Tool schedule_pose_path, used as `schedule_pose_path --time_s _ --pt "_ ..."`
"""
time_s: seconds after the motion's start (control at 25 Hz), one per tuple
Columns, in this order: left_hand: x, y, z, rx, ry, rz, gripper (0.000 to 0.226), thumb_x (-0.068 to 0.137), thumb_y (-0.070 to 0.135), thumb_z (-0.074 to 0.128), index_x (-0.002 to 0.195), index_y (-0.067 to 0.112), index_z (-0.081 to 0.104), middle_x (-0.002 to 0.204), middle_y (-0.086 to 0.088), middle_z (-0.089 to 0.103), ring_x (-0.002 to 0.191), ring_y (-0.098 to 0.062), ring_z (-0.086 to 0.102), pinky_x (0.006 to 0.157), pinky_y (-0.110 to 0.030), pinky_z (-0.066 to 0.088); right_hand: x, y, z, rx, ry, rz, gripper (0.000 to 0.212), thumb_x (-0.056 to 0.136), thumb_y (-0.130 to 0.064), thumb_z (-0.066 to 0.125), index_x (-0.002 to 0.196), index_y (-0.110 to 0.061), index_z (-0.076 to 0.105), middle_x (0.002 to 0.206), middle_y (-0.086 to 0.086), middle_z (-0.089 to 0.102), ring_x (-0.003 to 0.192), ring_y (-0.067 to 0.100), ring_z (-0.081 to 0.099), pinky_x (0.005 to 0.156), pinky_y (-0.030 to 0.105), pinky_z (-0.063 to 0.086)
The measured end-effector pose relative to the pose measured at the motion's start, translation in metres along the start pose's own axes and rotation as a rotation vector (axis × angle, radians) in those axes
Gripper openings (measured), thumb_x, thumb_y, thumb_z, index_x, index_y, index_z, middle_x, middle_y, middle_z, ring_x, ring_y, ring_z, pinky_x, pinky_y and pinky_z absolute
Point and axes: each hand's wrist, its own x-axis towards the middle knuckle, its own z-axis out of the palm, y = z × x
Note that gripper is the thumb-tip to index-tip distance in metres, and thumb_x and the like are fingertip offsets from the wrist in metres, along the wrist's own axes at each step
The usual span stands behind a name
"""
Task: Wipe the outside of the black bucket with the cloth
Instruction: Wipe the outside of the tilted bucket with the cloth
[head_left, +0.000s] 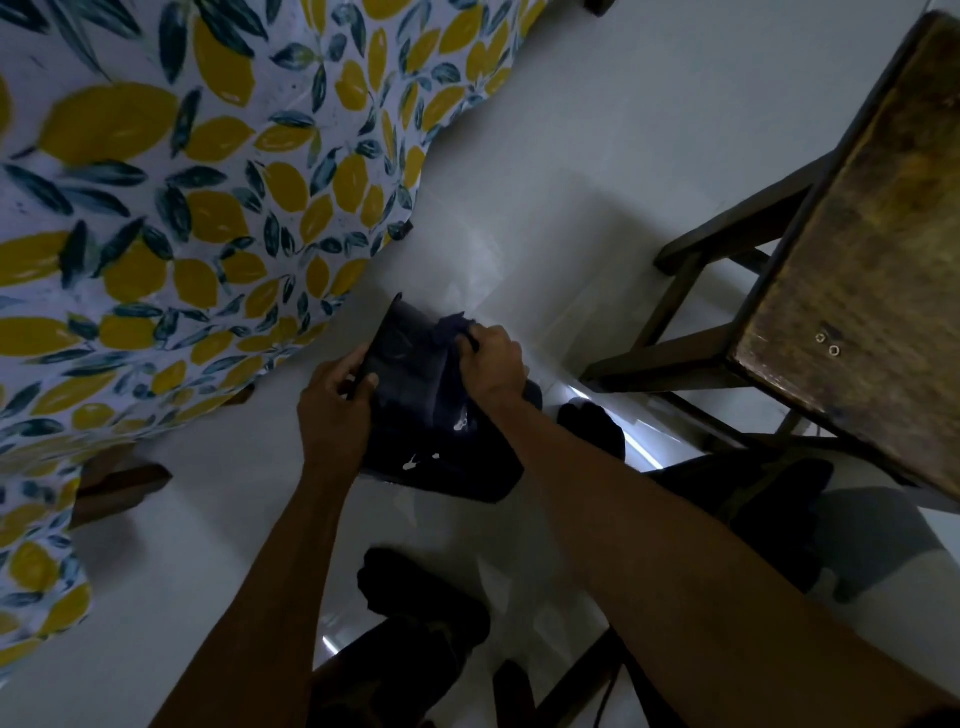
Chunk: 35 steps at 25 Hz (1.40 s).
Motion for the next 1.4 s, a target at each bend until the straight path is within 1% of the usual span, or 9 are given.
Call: schedule_pose_path --time_s 0.12,0.24,0.36,0.48,0.84,1.0,1.2,1.28,1.4 --pt "0.009 -0.001 -0.002 0.007 0.009 0.028 0.042 0.094 0.013 0.062 0.135 0.019 0.059 0.122 -0.009 0.062 0.106 -0.022 0.060 0.087 -0.023 0.043 -0.024 -0.002 0.001 -0.007 0.115 -0.219 0.020 0.097 -0.027 0.055 0.105 -0.015 0.067 0.114 0.008 0.060 0.099 0.033 0.052 0.084 0.045 0.047" --pt "0.014 0.002 0.005 0.172 -0.109 0.114 0.055 0.095 0.016 0.062 0.147 0.016 0.044 0.136 -0.017 0.051 0.122 -0.029 0.050 0.095 -0.017 0.034 -0.041 0.014 0.006 0.032 0.140 -0.330 0.024 0.094 -0.018 0.059 0.114 -0.011 0.069 0.118 0.005 0.060 0.107 0.028 0.050 0.093 0.037 0.044" --pt "0.019 0.001 0.013 0.383 -0.249 0.242 0.077 0.091 0.035 0.067 0.155 0.025 0.025 0.145 -0.016 0.039 0.125 -0.035 0.045 0.102 -0.044 0.044 -0.051 0.026 0.011 -0.006 0.142 -0.407 0.025 0.093 -0.016 0.060 0.115 -0.009 0.070 0.125 0.009 0.059 0.115 0.030 0.049 0.097 0.026 0.034" --pt "0.022 0.002 0.017 0.569 -0.304 0.288 0.076 0.091 0.036 0.066 0.155 0.028 0.026 0.150 -0.015 0.031 0.123 -0.043 0.043 0.095 -0.060 0.046 -0.057 0.030 0.012 -0.008 0.134 -0.445 0.025 0.088 -0.010 0.064 0.113 -0.008 0.071 0.124 0.012 0.061 0.114 0.034 0.052 0.093 0.030 0.040" --pt "0.031 -0.007 0.017 0.361 -0.304 0.220 0.074 0.085 0.012 0.074 0.150 0.019 0.040 0.142 -0.013 0.037 0.128 -0.035 0.043 0.105 -0.057 0.041 -0.087 0.053 0.003 -0.129 0.092 -0.592 0.029 0.086 -0.011 0.062 0.113 -0.015 0.069 0.126 0.004 0.058 0.113 0.028 0.050 0.094 0.034 0.048" --pt "0.022 -0.010 0.014 0.292 -0.270 0.248 0.073 0.084 0.005 0.073 0.149 0.014 0.041 0.140 -0.016 0.040 0.128 -0.032 0.043 0.110 -0.039 0.039 -0.052 0.047 0.023 -0.035 0.049 -0.354 0.036 0.094 -0.017 0.047 0.126 -0.011 0.063 0.140 0.012 0.053 0.128 0.032 0.048 0.107 0.041 0.041" --pt "0.015 -0.009 0.015 0.227 -0.248 0.276 0.072 0.084 0.002 0.073 0.148 0.014 0.043 0.137 -0.015 0.043 0.127 -0.029 0.045 0.107 -0.030 0.036 -0.002 0.020 0.017 0.151 -0.083 -0.140 0.037 0.098 -0.008 0.037 0.132 -0.007 0.051 0.121 0.020 0.060 0.111 0.038 0.056 0.097 0.049 0.045" --pt "0.017 -0.010 0.015 0.206 -0.243 0.265 0.070 0.084 0.000 0.073 0.147 0.012 0.045 0.134 -0.015 0.045 0.125 -0.028 0.046 0.108 -0.031 0.039 -0.021 0.019 0.021 0.178 -0.054 -0.196 0.040 0.097 -0.007 0.038 0.135 -0.008 0.051 0.136 0.018 0.054 0.126 0.036 0.049 0.108 0.052 0.038" --pt "0.022 -0.009 0.018 0.224 -0.214 0.277 0.065 0.084 0.002 0.072 0.144 0.014 0.050 0.130 -0.013 0.047 0.122 -0.032 0.050 0.105 -0.049 0.045 -0.085 0.036 0.030 0.097 -0.078 -0.413 0.057 0.095 0.004 0.044 0.149 -0.013 0.037 0.162 0.003 0.025 0.151 0.026 0.013 0.122 0.042 0.016"
